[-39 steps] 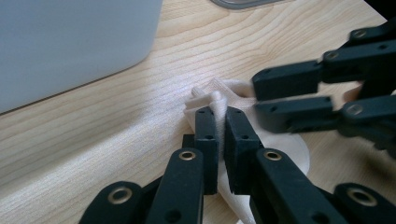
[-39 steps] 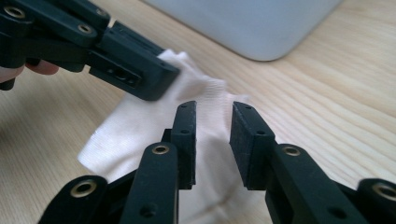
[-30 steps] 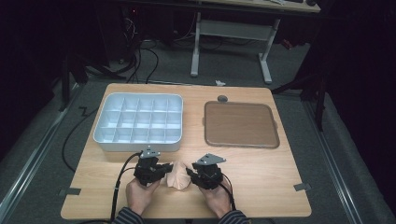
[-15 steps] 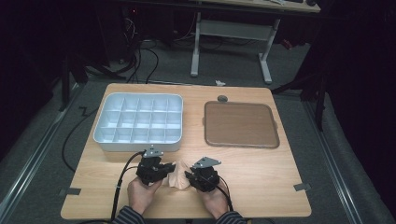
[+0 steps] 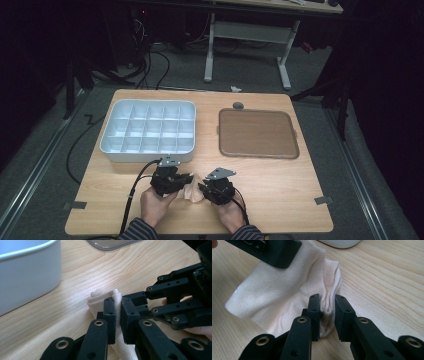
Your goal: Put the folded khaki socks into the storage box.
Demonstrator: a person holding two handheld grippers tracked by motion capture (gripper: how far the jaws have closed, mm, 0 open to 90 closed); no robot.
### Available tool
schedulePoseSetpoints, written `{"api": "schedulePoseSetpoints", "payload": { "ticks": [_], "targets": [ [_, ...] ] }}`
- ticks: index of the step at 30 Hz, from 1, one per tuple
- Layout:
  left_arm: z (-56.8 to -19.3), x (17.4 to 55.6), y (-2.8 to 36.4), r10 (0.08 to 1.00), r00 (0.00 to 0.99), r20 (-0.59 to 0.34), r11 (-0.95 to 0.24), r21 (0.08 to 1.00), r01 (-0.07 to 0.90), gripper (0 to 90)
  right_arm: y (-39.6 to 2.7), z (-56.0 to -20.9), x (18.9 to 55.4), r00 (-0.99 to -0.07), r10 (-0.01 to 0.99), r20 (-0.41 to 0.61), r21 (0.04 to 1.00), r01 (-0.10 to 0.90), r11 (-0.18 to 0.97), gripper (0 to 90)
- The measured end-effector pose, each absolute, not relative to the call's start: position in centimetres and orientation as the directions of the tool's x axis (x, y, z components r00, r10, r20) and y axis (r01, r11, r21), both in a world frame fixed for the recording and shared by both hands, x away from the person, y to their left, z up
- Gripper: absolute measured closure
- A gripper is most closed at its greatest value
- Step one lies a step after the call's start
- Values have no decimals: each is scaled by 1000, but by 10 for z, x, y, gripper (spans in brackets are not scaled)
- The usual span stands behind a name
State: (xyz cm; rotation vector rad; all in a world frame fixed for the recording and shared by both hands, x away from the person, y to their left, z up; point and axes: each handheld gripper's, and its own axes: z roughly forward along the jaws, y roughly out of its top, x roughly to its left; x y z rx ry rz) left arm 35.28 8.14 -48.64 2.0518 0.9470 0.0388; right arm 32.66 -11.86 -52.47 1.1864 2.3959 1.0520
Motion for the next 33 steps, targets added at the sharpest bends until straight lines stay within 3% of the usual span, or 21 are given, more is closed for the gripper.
{"api": "schedulePoseSetpoints", "payload": {
  "ticks": [33],
  "targets": [
    [-496, 372, 63, 607, 742, -286, -383, 713, 588, 838, -114, -525, 338, -653, 749, 111, 710, 579, 400, 746]
  ]
}}
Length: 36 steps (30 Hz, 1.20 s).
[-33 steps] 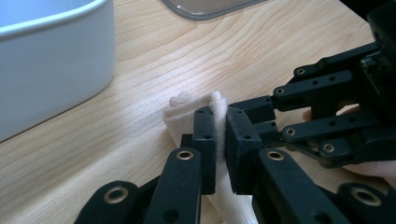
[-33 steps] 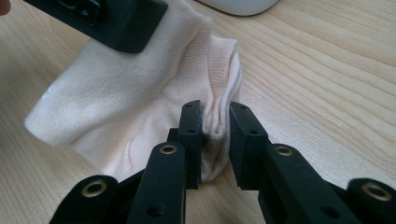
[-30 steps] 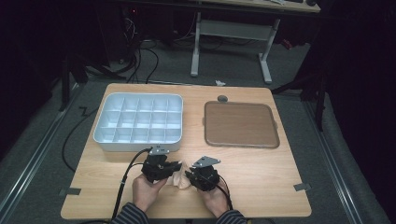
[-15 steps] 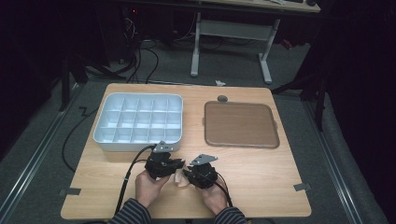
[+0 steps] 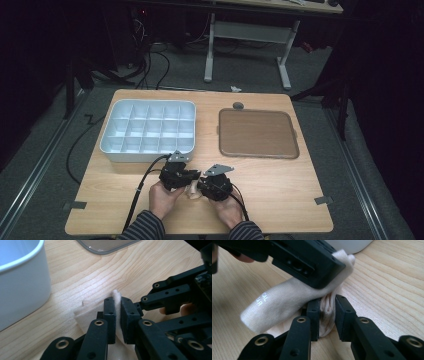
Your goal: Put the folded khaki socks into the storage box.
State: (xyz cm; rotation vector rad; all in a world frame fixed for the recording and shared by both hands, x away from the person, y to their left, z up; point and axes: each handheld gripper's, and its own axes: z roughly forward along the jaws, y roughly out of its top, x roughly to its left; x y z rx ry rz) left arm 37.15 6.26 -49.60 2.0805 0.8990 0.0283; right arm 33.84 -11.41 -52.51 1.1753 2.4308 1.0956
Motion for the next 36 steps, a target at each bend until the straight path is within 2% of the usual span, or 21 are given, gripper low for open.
{"api": "schedulePoseSetpoints", "payload": {
  "ticks": [8, 21, 28, 36],
  "targets": [
    [-500, 372, 61, 614, 747, -257, -416, 699, 582, 837, -123, -520, 330, -642, 757, 123, 722, 582, 376, 679],
    [-505, 373, 58, 624, 740, -251, -414, 697, 586, 835, -131, -499, 293, -687, 723, 71, 776, 494, 393, 700],
    [-508, 374, 62, 630, 721, -290, -375, 699, 609, 835, -120, -500, 293, -713, 698, 74, 765, 490, 419, 691],
    [-509, 373, 64, 635, 716, -292, -367, 701, 611, 835, -106, -500, 299, -730, 681, 60, 757, 478, 446, 689]
  ]
}}
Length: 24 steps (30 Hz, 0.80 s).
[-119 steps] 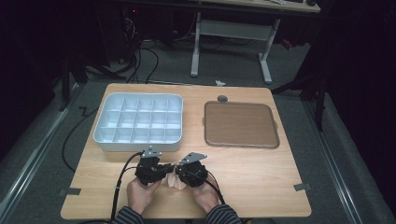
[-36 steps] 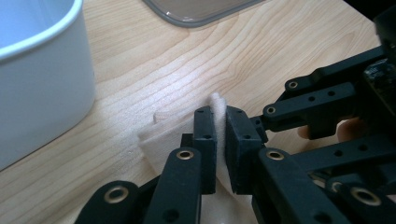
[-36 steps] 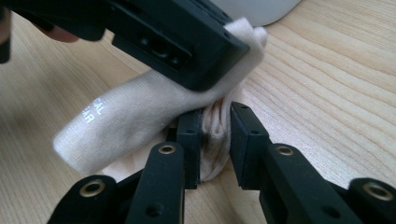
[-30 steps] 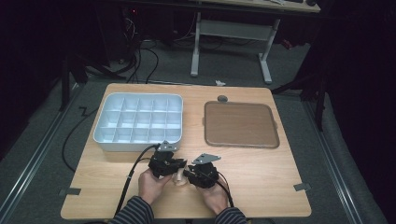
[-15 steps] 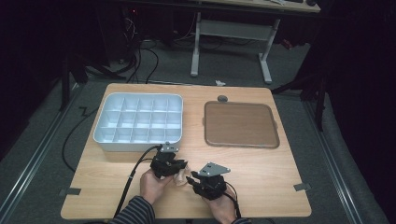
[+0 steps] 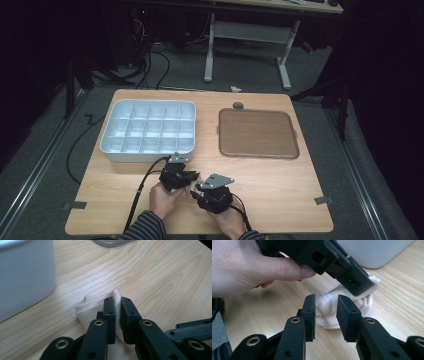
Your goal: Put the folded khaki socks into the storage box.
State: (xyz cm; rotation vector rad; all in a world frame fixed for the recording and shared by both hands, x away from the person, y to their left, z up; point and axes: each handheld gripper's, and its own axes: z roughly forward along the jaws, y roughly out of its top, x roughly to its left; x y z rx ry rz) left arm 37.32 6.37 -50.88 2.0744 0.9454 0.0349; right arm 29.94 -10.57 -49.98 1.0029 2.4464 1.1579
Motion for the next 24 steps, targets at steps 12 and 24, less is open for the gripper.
{"api": "schedulePoseSetpoints", "payload": {
  "ticks": [12, 24],
  "targets": [
    [-511, 370, 64, 635, 719, -282, -356, 720, 596, 835, -109, -508, 302, -726, 687, 40, 727, 492, 478, 857],
    [-515, 370, 60, 644, 713, -277, -352, 720, 598, 836, -123, -516, 301, -708, 705, 49, 712, 520, 473, 872]
  ]
}}
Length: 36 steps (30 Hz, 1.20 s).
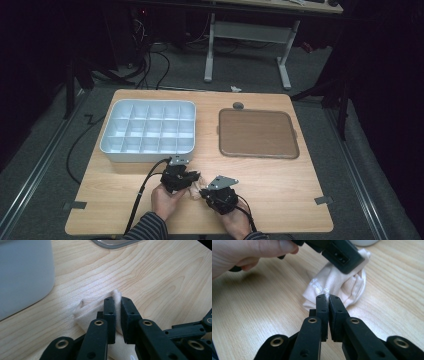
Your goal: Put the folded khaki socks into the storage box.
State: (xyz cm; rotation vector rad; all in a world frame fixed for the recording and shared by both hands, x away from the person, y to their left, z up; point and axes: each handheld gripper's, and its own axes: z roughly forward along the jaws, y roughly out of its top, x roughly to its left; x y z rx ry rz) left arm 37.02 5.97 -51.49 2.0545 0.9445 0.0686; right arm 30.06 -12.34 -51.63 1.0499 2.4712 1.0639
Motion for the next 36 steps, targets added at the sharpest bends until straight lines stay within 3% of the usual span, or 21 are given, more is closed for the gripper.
{"api": "schedulePoseSetpoints", "payload": {
  "ticks": [7, 17, 24, 36],
  "targets": [
    [-517, 371, 59, 635, 724, -270, -359, 726, 586, 834, -127, -525, 303, -703, 709, 55, 696, 536, 478, 874],
    [-507, 362, 65, 623, 737, -263, -350, 748, 564, 654, -128, -527, 304, -684, 723, 97, 710, 557, 432, 871],
    [-500, 352, 76, 674, 705, -218, -335, 760, 556, 552, -128, -529, 305, -678, 726, 112, 715, 562, 415, 869],
    [-517, 339, 84, 736, 628, -252, -295, 717, 632, 418, -126, -529, 304, -674, 729, 117, 719, 564, 406, 864]
  ]
}}
